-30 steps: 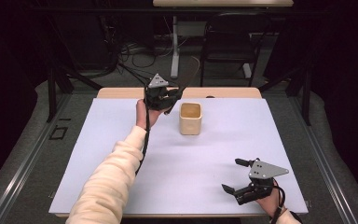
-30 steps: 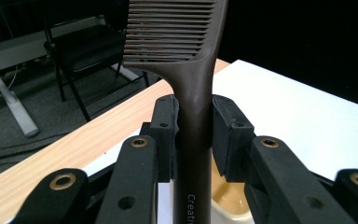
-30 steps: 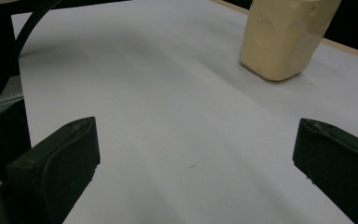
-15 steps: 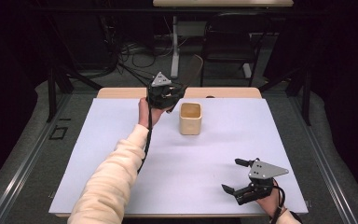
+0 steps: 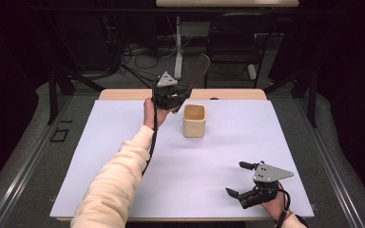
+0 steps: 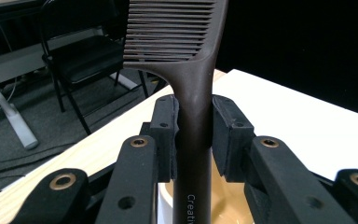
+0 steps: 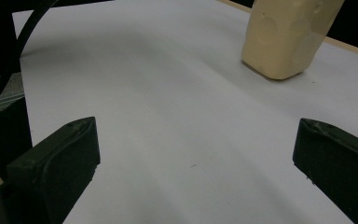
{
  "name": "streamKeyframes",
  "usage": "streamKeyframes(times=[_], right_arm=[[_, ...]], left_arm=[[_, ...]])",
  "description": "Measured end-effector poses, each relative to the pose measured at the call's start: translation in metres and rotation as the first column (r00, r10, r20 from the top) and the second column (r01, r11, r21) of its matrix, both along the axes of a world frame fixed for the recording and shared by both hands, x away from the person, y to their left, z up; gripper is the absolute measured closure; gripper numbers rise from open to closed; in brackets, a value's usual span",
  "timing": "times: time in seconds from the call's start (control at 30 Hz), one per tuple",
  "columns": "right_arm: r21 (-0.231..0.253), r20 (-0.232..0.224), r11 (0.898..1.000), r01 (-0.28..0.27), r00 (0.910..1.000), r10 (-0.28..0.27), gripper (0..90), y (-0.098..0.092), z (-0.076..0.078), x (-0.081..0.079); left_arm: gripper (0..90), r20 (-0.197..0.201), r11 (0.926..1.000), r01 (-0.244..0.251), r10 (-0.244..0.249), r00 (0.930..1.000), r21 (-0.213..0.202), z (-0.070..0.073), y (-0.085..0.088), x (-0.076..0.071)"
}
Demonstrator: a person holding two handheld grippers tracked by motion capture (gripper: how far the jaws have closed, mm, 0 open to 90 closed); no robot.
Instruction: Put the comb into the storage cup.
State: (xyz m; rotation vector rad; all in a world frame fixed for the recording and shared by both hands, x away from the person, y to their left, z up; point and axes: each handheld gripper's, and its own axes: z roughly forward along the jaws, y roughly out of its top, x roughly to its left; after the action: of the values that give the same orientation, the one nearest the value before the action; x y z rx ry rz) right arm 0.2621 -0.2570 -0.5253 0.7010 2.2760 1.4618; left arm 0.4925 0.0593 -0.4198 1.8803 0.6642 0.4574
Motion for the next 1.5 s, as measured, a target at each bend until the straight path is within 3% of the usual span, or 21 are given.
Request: streamKeyframes(times=[1.1, 1.5], right_arm=[[0.001, 0.0, 1.0, 0.006, 1.0, -0.006, 0.0, -0.001, 0.0, 0.0], [0.003, -0.001, 1.0, 0.006, 1.0, -0.006, 0.0, -0.001, 0.0, 0.0]], left_arm=[[71.7, 0.077, 0.9949, 0.036, -0.028, 0.9966, -0.094, -0.005, -0.021, 0.003], [71.7, 0.068, 0.9929, 0.04, -0.032, 0.9972, -0.112, -0.012, -0.029, 0.007]])
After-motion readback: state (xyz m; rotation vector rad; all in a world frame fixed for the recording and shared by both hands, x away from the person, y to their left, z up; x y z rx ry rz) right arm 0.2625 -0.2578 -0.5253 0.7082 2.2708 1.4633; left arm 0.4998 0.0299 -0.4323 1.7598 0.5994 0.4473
